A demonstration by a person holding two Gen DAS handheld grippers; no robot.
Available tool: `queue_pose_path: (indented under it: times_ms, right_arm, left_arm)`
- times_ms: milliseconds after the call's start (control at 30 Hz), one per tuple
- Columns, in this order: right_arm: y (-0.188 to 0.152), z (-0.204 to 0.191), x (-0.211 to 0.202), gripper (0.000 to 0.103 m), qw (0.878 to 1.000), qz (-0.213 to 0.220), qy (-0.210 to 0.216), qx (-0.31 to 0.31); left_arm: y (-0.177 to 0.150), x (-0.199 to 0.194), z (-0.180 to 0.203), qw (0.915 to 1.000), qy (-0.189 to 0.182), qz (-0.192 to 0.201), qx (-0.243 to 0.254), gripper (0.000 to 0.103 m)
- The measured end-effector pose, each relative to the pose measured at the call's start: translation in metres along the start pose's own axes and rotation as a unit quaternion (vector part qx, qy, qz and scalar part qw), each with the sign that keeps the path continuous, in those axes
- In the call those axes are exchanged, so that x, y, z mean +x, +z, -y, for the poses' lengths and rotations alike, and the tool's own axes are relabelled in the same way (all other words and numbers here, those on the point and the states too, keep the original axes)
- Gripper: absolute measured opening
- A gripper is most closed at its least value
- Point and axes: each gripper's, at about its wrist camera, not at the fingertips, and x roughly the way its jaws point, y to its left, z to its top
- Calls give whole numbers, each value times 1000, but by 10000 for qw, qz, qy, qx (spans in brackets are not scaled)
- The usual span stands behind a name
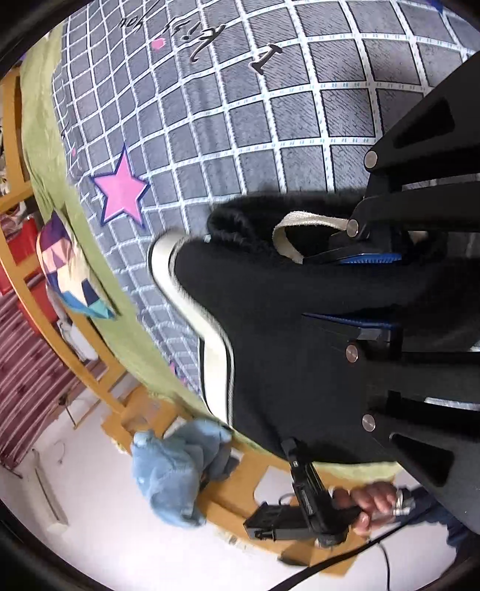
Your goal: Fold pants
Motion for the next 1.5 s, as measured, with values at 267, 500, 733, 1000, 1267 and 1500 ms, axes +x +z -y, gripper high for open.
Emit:
queue_pose_path:
  times_ms: [267, 500, 733, 1000, 1267, 1500]
  right_arm:
    - [-20, 32, 1, 42, 9988, 52, -435, 224]
    - [-50, -12, -45, 42, 9932, 334, -1053, -364]
    - [-96, -6, -59, 42, 9919, 380, -1179, -274]
    - [-111, -3, -50, 42, 9918, 394, -1213, 40]
    - [-120, -19, -44, 40, 9810, 344, -1784, -680]
    - [-100, -44, -83, 41, 9751, 1081, -1663, -992]
  left_arm:
    - [-29, 11, 22, 9968, 508, -11, 609, 47]
    - [-92, -50, 14, 9932, 367, 53, 1102, 61]
    - [-163, -57, 2, 9875, 415, 63, 1520, 61]
    - [-145, -26, 1, 9901, 754, 406, 1114, 12]
    - [-169, -43, -26, 9959, 581, 300, 629, 17]
    - [-157, -89, -10, 9880, 857, 626, 1120, 42]
